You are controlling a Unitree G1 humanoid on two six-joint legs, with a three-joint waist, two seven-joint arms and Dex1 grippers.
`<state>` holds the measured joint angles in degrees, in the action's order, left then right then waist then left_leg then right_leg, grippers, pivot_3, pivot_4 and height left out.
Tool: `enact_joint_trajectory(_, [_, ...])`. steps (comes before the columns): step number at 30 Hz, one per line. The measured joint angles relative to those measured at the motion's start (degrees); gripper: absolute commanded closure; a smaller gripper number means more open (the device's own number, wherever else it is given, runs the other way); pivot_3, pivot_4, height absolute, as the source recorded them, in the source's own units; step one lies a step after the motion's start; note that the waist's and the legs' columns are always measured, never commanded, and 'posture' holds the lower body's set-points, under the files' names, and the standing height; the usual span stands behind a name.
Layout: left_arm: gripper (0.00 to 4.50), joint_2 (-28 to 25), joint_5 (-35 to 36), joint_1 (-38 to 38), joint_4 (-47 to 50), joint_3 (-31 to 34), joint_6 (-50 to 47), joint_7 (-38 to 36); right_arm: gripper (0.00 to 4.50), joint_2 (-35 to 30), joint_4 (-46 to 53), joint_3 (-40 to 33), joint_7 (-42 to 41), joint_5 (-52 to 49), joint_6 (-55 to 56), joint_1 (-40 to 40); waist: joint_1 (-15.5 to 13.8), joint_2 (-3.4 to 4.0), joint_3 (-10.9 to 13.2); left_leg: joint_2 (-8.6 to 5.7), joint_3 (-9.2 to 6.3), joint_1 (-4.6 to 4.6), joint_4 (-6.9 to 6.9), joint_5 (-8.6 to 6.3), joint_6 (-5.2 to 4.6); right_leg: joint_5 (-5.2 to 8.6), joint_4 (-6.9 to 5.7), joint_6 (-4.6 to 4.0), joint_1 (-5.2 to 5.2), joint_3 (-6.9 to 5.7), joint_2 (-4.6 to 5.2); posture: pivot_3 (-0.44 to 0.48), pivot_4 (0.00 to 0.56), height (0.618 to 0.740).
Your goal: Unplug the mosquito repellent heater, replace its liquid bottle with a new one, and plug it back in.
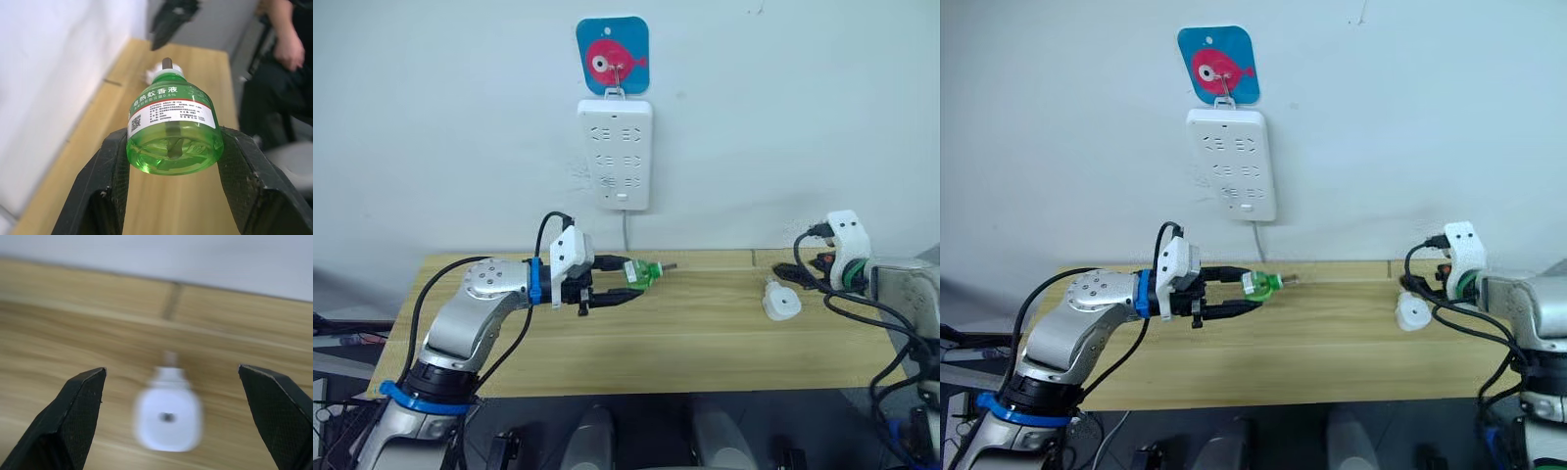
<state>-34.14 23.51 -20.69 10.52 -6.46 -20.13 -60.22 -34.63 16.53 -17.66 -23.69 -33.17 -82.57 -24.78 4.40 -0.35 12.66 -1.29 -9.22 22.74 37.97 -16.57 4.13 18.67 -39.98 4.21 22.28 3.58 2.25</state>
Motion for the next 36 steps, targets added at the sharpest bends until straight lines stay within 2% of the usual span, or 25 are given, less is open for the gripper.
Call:
enact_joint_trajectory(2, [2.27, 1.95, -1.28, -0.01, -0.38, 0.00, 1.81, 2.07, 0.00, 8.76, 5.87, -5.55, 0.64, -3.66, -2.32, 1.30, 0.22, 0.00, 0.00, 0.01, -0.04, -0.02, -0.04, 0.00, 0.00, 0.00, 0.01, 0.00, -0.01, -0.02, -0.01, -0.068, 0.223, 0.740])
enact_joint_trajectory(3, [2.27, 3.59, -2.20, -0.18, -0.95, -0.10, 2.91, 3.71, 0.00, 15.36, 9.34, -7.84, 1.52, -6.51, -3.31, 1.89, 0.36, 0.03, 0.01, 0.00, -0.01, -0.03, -0.06, 0.00, 0.00, 0.00, -0.01, -0.01, 0.01, 0.02, -0.01, -0.072, 0.223, 0.740])
enact_joint_trajectory(6, [2.27, 7.29, -3.42, -0.29, -2.05, -0.02, 5.40, 7.02, 0.00, 28.07, 14.42, -11.63, 4.28, -10.42, -2.53, 3.79, 0.39, 0.04, 0.01, -0.01, -0.04, -0.03, -0.05, 0.00, 0.01, -0.01, -0.02, -0.01, 0.02, 0.01, 0.00, -0.073, 0.221, 0.740])
enact_joint_trajectory(11, [2.27, 10.82, -4.72, -0.30, -2.32, 0.09, 8.42, 10.80, 0.00, 40.55, 15.66, -15.43, 9.76, -16.46, 1.44, 5.18, 0.41, 0.07, 0.02, -0.05, -0.01, -0.08, -0.05, 0.02, 0.03, -0.01, -0.03, 0.00, 0.02, 0.02, 0.08, -0.063, 0.214, 0.740])
enact_joint_trajectory(16, [2.27, 13.43, -5.96, -0.39, -3.47, -0.23, 10.60, 12.71, 0.00, 42.00, 13.27, -15.95, 16.62, -26.61, 2.76, 3.94, 0.62, 0.12, 0.01, -0.03, 0.00, -0.13, -0.08, 0.02, 0.04, -0.02, -0.05, -0.01, 0.03, 0.03, 0.04, -0.073, 0.209, 0.740])
enact_joint_trajectory(27, [2.27, 15.36, -5.94, -0.56, -3.92, -1.91, 10.63, 12.10, 0.00, 42.28, 8.16, -6.83, 25.41, -37.46, 13.48, 4.13, 1.28, 0.12, 0.00, -0.03, -0.01, -0.11, -0.08, 0.02, 0.03, -0.02, -0.05, -0.01, 0.03, 0.02, 0.03, -0.084, 0.206, 0.740])
enact_joint_trajectory(30, [2.27, 15.35, -5.90, -0.55, -3.80, -1.98, 10.62, 11.89, 0.54, 42.21, 7.29, -4.31, 26.33, -39.01, 16.04, 4.84, 1.43, 0.12, 0.00, -0.03, -0.01, -0.11, -0.08, 0.02, 0.03, -0.02, -0.05, -0.01, 0.03, 0.02, 0.02, -0.084, 0.206, 0.740])
enact_joint_trajectory(36, [2.27, 15.27, -5.67, -0.36, -2.81, -1.85, 10.73, 11.85, 2.64, 39.97, 5.54, -1.80, 27.76, -41.32, 20.48, 6.08, 1.47, 0.12, 0.00, -0.03, -0.01, -0.11, -0.08, 0.02, 0.03, -0.02, -0.04, -0.01, 0.03, 0.02, 0.03, -0.074, 0.202, 0.740])
